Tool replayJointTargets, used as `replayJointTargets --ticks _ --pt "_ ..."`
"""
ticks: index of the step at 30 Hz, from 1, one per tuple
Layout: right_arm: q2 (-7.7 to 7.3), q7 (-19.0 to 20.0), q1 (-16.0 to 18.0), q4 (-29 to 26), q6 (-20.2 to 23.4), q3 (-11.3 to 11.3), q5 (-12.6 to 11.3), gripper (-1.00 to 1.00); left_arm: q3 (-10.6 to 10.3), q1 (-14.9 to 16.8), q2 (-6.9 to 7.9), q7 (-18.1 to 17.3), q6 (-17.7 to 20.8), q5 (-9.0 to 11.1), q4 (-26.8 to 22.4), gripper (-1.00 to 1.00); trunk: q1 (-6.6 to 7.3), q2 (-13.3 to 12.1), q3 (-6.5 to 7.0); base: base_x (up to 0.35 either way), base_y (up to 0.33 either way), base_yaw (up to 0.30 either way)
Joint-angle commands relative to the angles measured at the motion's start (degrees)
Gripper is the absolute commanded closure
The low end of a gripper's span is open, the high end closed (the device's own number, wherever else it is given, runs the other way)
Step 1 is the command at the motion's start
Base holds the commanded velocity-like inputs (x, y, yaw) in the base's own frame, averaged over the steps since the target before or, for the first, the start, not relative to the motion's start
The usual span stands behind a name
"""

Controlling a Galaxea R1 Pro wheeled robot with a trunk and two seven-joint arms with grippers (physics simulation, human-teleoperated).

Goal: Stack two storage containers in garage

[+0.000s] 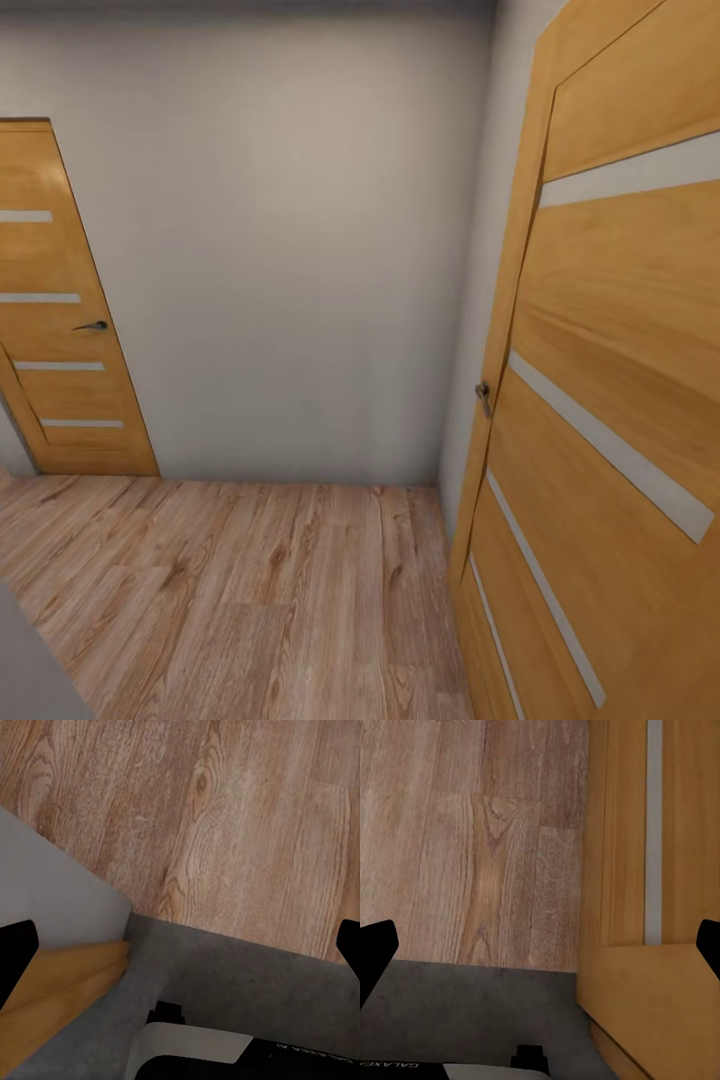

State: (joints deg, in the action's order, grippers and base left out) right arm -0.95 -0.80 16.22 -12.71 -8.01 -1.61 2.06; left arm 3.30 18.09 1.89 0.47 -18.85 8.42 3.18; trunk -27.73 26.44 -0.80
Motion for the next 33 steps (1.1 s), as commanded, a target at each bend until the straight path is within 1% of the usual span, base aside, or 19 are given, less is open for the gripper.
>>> replayJointTargets --ticks 1,33 --pt "-0.02 -0.1 0.0 0.1 -0.2 -0.2 0.2 -1.0 0.3 0.1 -0.01 0.0 -0.4 0.0 0.2 -1.0 -0.03 0.1 -0.08 0.0 0.0 0.0" --pt "-0.02 -0.1 0.0 0.1 -0.2 -0.1 0.1 -1.0 0.3 0.1 0.04 0.0 -0.4 0.0 0.2 -1.0 -0.03 0.1 -0.08 0.0 0.0 0.0"
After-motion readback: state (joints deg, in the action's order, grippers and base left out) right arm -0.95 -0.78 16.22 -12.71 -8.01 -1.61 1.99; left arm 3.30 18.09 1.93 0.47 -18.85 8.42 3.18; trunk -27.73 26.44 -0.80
